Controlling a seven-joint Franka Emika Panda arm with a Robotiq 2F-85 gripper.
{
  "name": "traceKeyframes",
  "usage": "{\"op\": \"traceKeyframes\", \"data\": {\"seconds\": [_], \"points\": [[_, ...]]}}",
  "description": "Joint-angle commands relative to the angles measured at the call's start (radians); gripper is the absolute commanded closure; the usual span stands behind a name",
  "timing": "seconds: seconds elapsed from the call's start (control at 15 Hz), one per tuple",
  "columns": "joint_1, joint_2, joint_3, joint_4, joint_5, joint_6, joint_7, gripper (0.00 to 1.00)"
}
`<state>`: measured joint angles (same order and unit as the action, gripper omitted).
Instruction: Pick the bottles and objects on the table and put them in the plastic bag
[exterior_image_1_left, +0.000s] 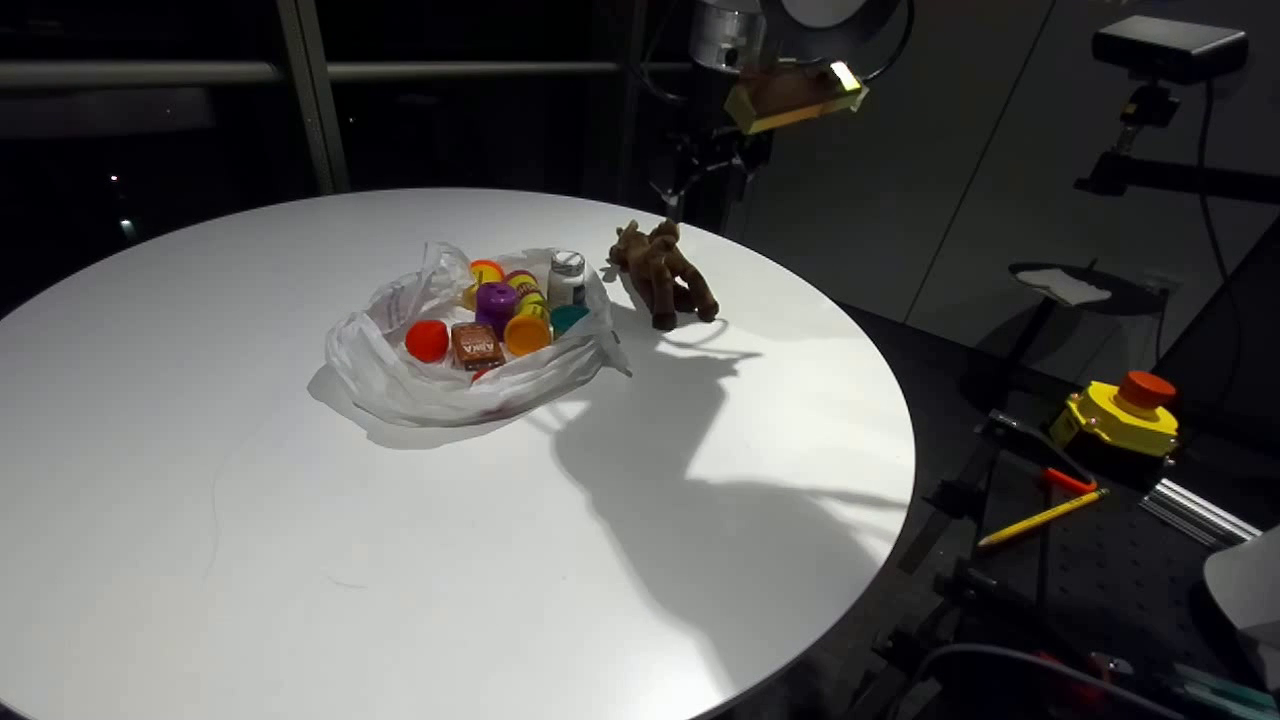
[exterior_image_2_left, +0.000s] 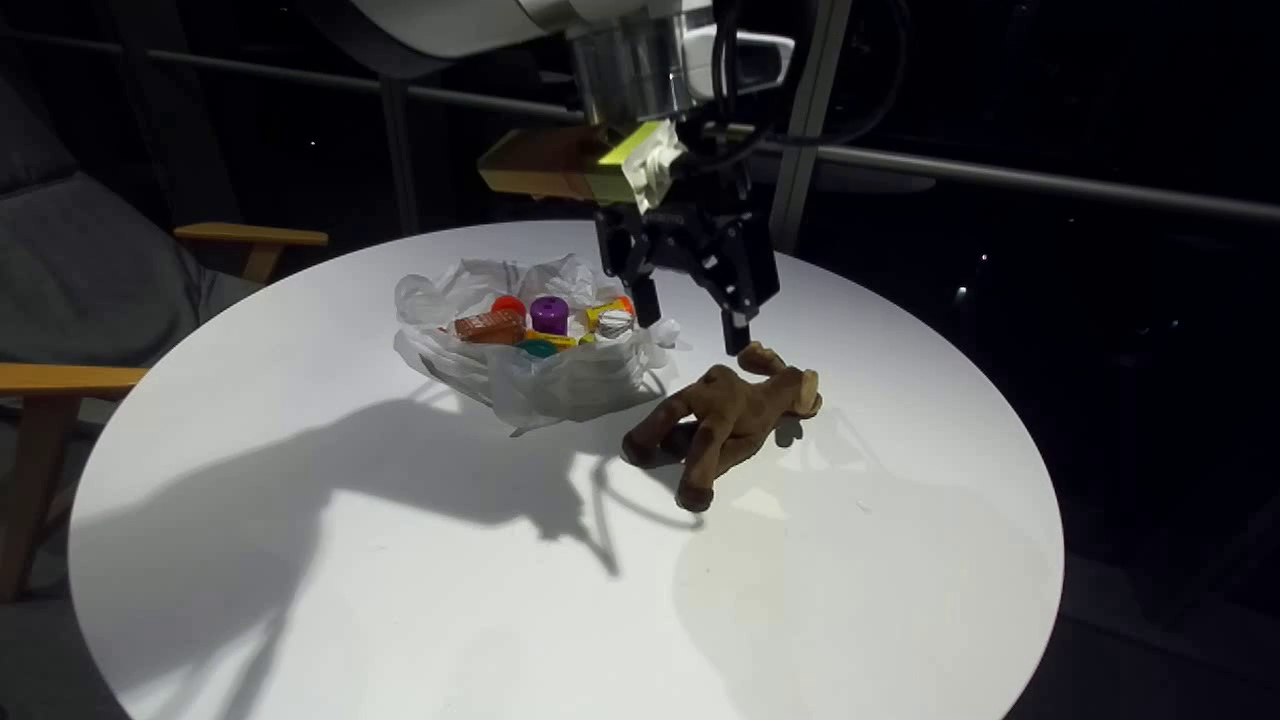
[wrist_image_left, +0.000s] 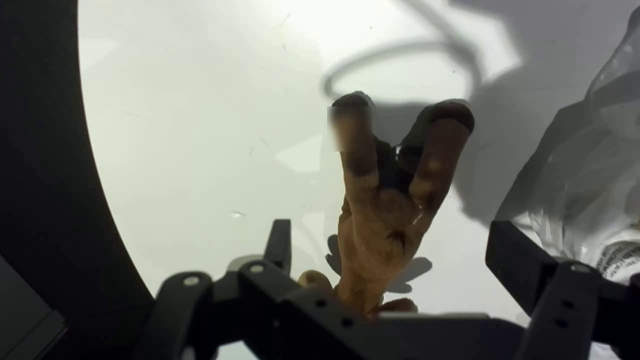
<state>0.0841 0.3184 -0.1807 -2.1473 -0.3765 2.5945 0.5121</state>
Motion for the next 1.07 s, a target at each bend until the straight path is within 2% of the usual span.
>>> {"op": "traceKeyframes", "data": {"seconds": [0.0,0.53,0.6,0.67,1.0], "points": [[-0.003,0.074,0.002,0.022,0.017,0.099,-0.025,0.00],[0.037,0.233,-0.068,0.097,0.047,0.286,-0.032,0.00],[0.036,0.253,-0.072,0.115,0.063,0.289,-0.038,0.08],[0.036,0.264,-0.076,0.124,0.076,0.289,-0.045,0.26],[0.026,0.246,-0.070,0.133,0.161,0.253,-0.093,0.69]]}}
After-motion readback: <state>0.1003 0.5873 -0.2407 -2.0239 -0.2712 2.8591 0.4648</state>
